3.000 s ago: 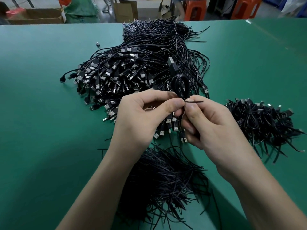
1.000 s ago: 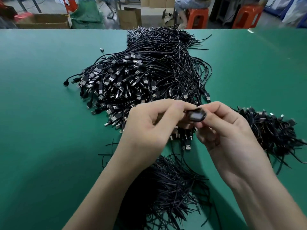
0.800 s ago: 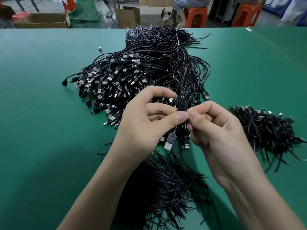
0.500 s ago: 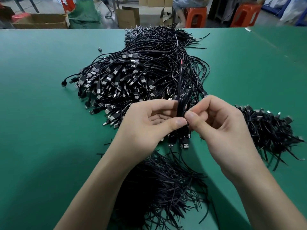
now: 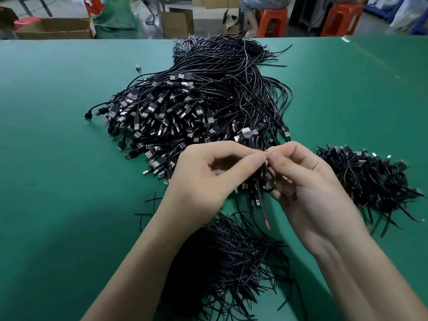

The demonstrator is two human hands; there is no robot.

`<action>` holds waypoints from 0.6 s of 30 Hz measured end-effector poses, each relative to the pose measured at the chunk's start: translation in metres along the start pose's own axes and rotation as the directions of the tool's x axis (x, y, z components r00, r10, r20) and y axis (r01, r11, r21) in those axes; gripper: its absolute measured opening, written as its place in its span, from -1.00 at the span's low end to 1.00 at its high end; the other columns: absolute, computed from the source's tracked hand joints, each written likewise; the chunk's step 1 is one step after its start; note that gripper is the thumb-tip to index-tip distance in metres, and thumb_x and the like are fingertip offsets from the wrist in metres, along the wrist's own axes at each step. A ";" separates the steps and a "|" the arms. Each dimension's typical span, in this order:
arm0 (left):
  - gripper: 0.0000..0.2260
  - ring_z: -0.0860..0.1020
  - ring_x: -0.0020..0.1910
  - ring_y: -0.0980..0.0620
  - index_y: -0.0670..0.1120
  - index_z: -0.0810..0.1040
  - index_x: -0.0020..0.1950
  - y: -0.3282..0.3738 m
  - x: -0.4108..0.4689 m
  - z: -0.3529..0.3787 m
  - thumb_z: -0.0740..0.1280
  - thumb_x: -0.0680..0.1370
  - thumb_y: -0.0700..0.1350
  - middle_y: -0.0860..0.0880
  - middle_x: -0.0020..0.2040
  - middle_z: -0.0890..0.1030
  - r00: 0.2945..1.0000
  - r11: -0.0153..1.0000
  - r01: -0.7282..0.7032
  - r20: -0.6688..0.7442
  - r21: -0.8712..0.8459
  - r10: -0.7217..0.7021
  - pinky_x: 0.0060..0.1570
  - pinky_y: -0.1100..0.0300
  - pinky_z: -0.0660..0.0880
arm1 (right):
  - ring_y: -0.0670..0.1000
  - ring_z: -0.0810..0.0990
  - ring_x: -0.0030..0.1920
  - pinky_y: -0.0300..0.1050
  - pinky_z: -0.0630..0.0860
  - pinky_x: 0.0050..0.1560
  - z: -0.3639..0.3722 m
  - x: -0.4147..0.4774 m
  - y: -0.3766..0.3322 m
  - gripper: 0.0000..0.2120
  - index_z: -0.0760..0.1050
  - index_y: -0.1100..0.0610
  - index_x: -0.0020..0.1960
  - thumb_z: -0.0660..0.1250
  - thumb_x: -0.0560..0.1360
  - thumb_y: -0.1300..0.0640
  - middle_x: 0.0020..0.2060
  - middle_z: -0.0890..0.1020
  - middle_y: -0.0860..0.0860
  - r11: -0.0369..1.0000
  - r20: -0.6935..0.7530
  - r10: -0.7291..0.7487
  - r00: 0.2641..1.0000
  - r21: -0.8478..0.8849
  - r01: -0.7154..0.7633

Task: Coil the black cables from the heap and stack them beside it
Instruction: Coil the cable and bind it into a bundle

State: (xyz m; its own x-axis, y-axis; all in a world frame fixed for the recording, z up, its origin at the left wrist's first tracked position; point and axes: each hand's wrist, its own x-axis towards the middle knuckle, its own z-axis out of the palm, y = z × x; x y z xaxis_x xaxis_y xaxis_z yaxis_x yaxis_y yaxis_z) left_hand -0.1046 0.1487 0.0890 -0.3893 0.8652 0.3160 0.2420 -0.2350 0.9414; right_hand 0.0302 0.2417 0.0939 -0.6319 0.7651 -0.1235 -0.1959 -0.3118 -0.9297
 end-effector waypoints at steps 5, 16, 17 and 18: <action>-0.63 0.67 -0.08 0.08 0.05 0.61 0.17 -0.006 0.003 0.001 0.57 0.42 -0.17 0.02 -0.09 0.71 0.983 0.966 0.155 -0.069 -0.208 -0.173 0.00 0.23 0.60 | -0.16 0.31 -0.50 -0.31 0.33 -0.43 0.009 -0.006 0.000 -0.90 0.53 0.04 -0.21 0.42 0.45 0.09 -0.47 0.44 -0.13 0.994 -0.008 -0.109 0.994 -0.015 0.109; -0.75 0.67 -0.08 0.19 -0.01 0.68 0.15 -0.001 0.002 -0.001 0.52 0.51 -0.23 0.09 -0.02 0.74 0.996 0.996 0.085 -0.010 -0.026 -0.085 -0.04 0.21 0.62 | -0.19 0.41 -0.44 -0.40 0.36 -0.36 -0.006 -0.002 -0.013 -0.83 0.52 0.15 -0.19 0.42 0.56 0.23 -0.38 0.44 0.10 0.847 0.141 -0.305 0.942 -0.411 0.336; -0.76 0.63 -0.16 0.25 0.04 0.68 0.12 0.000 0.002 -0.002 0.52 0.51 -0.22 0.16 -0.07 0.73 0.999 0.998 0.049 -0.023 0.037 -0.048 -0.14 0.28 0.56 | -0.19 0.41 -0.45 -0.40 0.35 -0.38 -0.007 -0.003 -0.014 -0.84 0.53 0.15 -0.20 0.42 0.55 0.22 -0.38 0.45 0.10 0.878 0.146 -0.273 0.951 -0.367 0.308; -0.76 0.61 -0.17 0.28 0.07 0.68 0.10 0.002 0.002 -0.003 0.52 0.51 -0.22 0.21 -0.09 0.71 1.000 0.994 -0.008 -0.029 0.107 0.012 -0.17 0.35 0.48 | -0.19 0.39 -0.48 -0.37 0.33 -0.41 -0.007 -0.003 -0.015 -0.85 0.55 0.12 -0.22 0.42 0.52 0.20 -0.39 0.48 0.09 0.929 0.157 -0.210 0.965 -0.277 0.247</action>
State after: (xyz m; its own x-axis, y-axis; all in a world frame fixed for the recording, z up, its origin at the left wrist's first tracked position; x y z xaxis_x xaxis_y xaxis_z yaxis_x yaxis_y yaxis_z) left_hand -0.1073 0.1489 0.0916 -0.4118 0.8494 0.3301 0.3392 -0.1933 0.9206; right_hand 0.0403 0.2481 0.1062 -0.6862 0.7157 0.1301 -0.1304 0.0549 -0.9899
